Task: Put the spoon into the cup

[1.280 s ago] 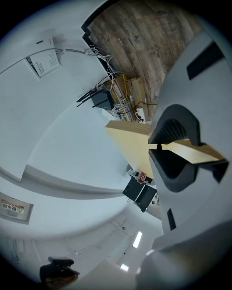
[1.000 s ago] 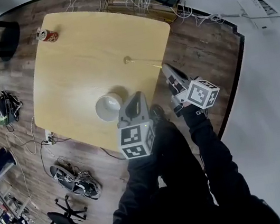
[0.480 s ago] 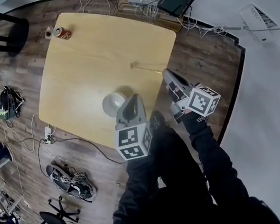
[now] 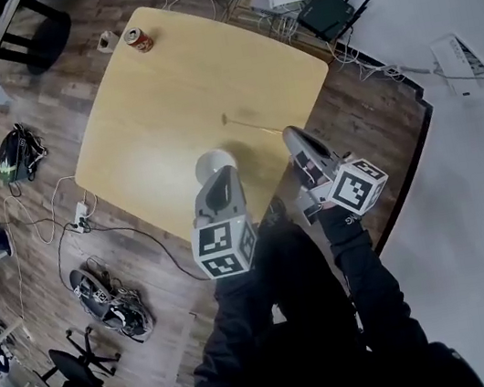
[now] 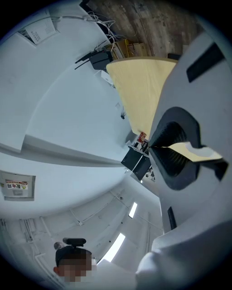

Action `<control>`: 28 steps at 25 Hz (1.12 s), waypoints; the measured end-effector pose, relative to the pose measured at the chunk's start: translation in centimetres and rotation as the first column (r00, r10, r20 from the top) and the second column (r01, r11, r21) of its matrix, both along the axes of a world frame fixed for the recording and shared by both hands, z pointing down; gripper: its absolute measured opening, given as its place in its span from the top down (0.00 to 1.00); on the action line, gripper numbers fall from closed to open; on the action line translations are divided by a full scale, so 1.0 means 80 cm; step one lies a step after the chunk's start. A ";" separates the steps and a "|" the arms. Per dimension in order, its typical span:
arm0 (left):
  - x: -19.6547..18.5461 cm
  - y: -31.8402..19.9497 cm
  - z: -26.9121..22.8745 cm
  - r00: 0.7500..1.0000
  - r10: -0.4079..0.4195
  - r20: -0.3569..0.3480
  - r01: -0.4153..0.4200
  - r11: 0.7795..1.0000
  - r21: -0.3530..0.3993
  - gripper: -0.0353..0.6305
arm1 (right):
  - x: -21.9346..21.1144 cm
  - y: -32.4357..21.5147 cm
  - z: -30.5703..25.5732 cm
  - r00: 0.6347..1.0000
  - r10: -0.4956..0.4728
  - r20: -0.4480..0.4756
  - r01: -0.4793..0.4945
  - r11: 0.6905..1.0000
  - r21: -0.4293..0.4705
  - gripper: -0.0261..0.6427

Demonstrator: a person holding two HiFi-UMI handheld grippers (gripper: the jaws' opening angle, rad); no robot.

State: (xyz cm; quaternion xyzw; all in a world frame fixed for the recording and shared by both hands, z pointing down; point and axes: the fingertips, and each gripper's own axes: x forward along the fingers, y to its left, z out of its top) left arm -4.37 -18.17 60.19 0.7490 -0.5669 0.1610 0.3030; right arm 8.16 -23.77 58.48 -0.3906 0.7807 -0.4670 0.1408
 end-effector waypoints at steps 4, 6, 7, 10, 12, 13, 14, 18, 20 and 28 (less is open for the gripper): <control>-0.026 0.008 0.002 0.999 -0.036 0.010 0.036 0.999 -0.006 0.89 | -0.024 0.010 -0.007 0.999 -0.053 0.011 0.053 0.999 0.007 0.92; -0.037 0.013 0.003 0.999 -0.051 0.014 0.051 0.999 -0.010 0.89 | -0.031 0.018 -0.010 0.997 -0.074 0.015 0.074 0.997 0.007 0.92; -0.043 0.015 0.004 0.998 -0.059 0.015 0.059 0.998 -0.012 0.89 | -0.034 0.021 -0.012 0.996 -0.082 0.017 0.082 0.997 0.008 0.92; -0.057 0.021 0.010 0.997 -0.082 0.017 0.082 0.996 -0.020 0.89 | -0.041 0.032 -0.013 0.994 -0.110 0.021 0.110 0.994 0.008 0.92; -0.065 0.024 0.014 0.996 -0.091 0.020 0.092 0.995 -0.024 0.89 | -0.046 0.039 -0.013 0.991 -0.135 0.019 0.135 0.991 0.007 0.92; -0.068 0.026 0.015 0.995 -0.096 0.022 0.096 0.995 -0.027 0.89 | -0.049 0.043 -0.012 0.989 -0.148 0.017 0.147 0.989 0.005 0.92; -0.072 0.028 0.017 0.995 -0.101 0.022 0.101 0.994 -0.031 0.89 | -0.052 0.046 -0.011 0.987 -0.159 0.011 0.159 0.987 0.003 0.92; -0.085 0.037 0.028 0.993 -0.119 0.026 0.120 0.991 -0.053 0.89 | -0.064 0.059 0.001 0.980 -0.198 -0.024 0.197 0.980 -0.014 0.92; -0.091 0.042 0.034 0.992 -0.125 0.029 0.127 0.990 -0.062 0.89 | -0.072 0.065 0.008 0.974 -0.221 -0.056 0.220 0.975 -0.025 0.92; -0.104 0.050 0.042 0.990 -0.141 0.031 0.143 0.986 -0.083 0.89 | -0.104 0.072 0.042 0.939 -0.301 -0.169 0.290 0.953 -0.089 0.92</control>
